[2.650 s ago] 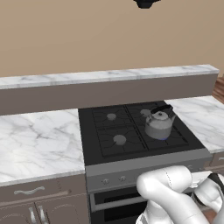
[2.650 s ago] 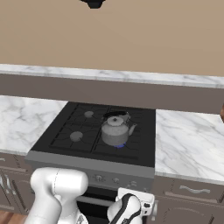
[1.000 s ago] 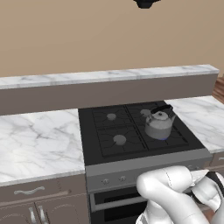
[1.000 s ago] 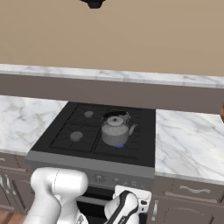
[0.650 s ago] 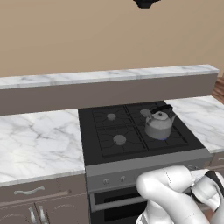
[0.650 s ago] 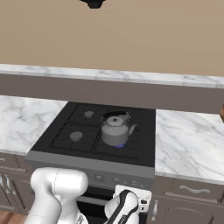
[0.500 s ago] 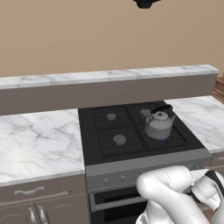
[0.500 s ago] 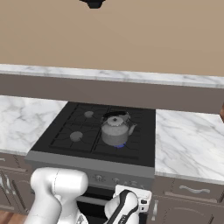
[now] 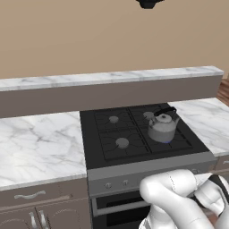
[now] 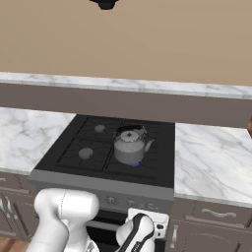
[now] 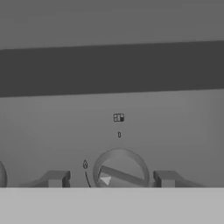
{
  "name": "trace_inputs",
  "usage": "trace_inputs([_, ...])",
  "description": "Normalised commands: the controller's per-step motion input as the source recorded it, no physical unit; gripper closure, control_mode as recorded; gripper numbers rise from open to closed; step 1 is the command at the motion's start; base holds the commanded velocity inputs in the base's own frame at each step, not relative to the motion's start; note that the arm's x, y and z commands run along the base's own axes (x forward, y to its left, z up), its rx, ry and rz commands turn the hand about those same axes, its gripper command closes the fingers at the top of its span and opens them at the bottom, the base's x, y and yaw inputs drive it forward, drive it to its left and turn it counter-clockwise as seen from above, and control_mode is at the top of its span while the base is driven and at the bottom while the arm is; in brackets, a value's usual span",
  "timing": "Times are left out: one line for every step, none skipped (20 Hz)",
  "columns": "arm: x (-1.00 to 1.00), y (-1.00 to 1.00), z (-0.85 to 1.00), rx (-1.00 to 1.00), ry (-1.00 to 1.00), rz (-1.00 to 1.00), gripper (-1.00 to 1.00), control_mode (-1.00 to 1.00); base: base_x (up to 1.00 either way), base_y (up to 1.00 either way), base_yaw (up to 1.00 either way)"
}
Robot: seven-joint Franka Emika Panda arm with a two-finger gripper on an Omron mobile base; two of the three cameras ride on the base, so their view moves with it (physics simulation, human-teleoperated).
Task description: The kettle is done boiling. Turn off the stove, then wait for 300 timesteps before moving the kettle to the dining table.
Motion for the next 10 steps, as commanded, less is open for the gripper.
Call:
trace_inputs([0.03,0.17,0.00,0.00,0.00,0.00,1.00,-1.00,0.00,0.00,0.00])
trace_inputs([0.02,0.10,0.00,0.00,0.00,0.00,1.00,-1.00,0.00,0.00,0.00])
trace_inputs([0.02,0.09,0.00,0.00,0.00,0.00,1.00,-1.00,0.00,0.00,0.00])
trace_inputs([0.01,0.06,0.00,0.00,0.00,0.00,1.00,-1.00,0.00,0.00,0.00])
trace_inputs([0.00,0.04,0.00,0.00,0.00,0.00,1.00,-1.00,0.00,0.00,0.00])
trace_inputs([0.00,0.00,0.03,0.00,0.00,0.00,1.00,-1.00,0.00,0.00,0.00])
trace_inputs([0.00,0.02,0.02,0.00,0.00,0.00,1.00,-1.00,0.00,0.00,0.00])
trace_inputs([0.00,0.00,0.03,0.00,0.00,0.00,1.00,-1.00,0.00,0.00,0.00])
trace_inputs([0.00,0.00,0.01,0.00,0.00,0.00,1.00,-1.00,0.00,0.00,0.00])
trace_inputs([0.00,0.00,0.00,0.00,0.00,0.00,1.00,-1.00,0.00,0.00,0.00])
